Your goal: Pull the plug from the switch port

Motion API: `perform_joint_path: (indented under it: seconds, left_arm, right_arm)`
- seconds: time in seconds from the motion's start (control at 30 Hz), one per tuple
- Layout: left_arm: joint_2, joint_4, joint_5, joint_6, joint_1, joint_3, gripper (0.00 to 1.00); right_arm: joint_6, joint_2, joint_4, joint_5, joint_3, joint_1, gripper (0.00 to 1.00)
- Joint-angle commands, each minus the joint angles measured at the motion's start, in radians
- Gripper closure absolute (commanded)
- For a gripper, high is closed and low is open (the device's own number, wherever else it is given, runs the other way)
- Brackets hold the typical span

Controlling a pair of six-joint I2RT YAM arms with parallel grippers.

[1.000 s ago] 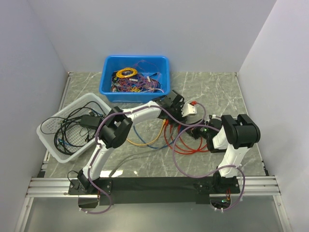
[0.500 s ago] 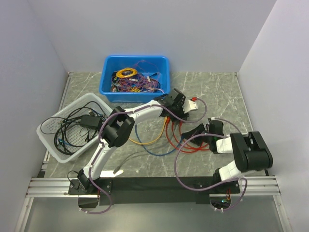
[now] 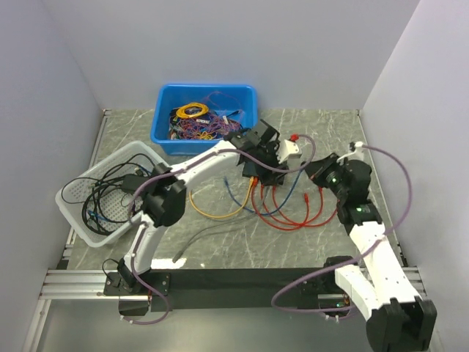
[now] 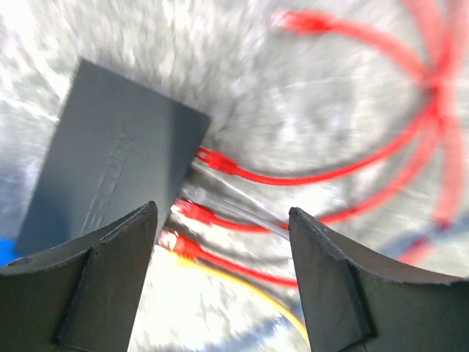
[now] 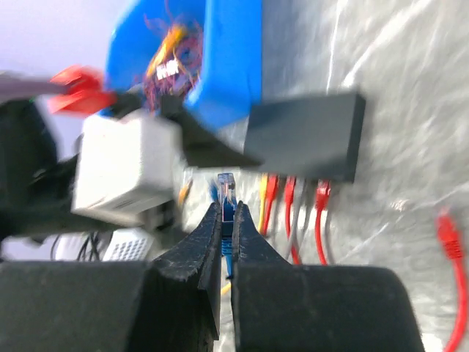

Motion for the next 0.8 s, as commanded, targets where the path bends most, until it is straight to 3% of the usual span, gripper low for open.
perform_joint_path:
  seconds: [0.0,0.17,0.37,0.5,0.77]
  left_arm:
    - [-0.173,-0.054,0.124,-0.060,-0.003,0.063,0.21]
    - [-0.268,-0.090,0.272,-0.101,0.000,0.110,0.19]
    - [-0.348,-0.103,0.319,-0.141,0.000,0.158,0.01]
    - [-0.359,-0.081,0.279,-0.160,-0.002,0.195,0.01]
    - [-0.321,-0.130,0.417,-0.042,-0.047,0.236,0.01]
  right_arm:
    - [-0.129,-0.065,-0.185,0.144,0.136,-0.006,1.00]
    - [-0.166,-0.093,-0.226,0.146,0.363,-0.006,1.00]
    - [-0.163,-0.072,-0.236,0.063,0.627,-0.003,1.00]
    - [-0.108,-0.040,-0.211,-0.012,0.712,-0.003,1.00]
    - [-0.065,-0.010,-0.148,-0.019,0.761,0.006,1.00]
